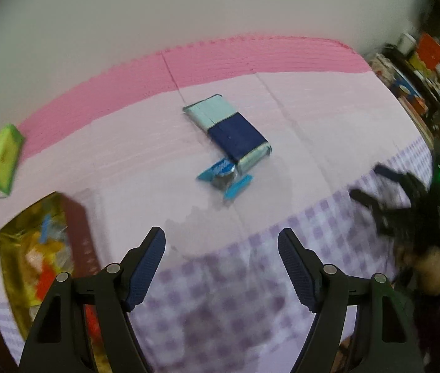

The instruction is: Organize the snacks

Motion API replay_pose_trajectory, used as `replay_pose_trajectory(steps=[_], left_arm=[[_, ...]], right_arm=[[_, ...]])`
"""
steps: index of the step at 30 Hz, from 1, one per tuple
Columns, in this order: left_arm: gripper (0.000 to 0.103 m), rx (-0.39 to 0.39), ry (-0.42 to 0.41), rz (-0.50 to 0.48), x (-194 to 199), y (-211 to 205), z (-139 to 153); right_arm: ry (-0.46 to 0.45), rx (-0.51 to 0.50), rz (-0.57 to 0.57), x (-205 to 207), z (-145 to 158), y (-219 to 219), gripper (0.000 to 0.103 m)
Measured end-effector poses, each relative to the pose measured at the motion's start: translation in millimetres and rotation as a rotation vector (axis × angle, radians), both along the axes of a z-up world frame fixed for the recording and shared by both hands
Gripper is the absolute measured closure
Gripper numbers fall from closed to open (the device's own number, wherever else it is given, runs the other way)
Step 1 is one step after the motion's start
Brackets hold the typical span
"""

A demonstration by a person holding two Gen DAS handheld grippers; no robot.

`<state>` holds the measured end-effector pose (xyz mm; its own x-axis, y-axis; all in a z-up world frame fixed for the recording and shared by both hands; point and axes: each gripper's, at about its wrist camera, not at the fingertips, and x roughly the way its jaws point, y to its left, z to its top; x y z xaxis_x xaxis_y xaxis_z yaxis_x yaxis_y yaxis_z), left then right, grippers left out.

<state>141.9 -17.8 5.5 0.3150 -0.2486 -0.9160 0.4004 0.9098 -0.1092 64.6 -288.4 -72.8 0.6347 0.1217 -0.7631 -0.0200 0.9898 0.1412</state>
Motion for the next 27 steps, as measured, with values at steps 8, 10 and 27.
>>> replay_pose_trajectory(steps=[8, 10, 27], left_arm=[[0.049, -0.212, 0.244, 0.177, 70, 3, -45], [0.049, -0.233, 0.264, 0.22, 79, 4, -52], [0.077, -0.192, 0.202, 0.301, 64, -2, -66]], right_arm=[[-0.012, 0.033, 0.048, -1, 2, 1, 0.001], [-0.016, 0.04, 0.064, -1, 2, 3, 0.001], [-0.023, 0.058, 0.086, -3, 3, 3, 0.001]])
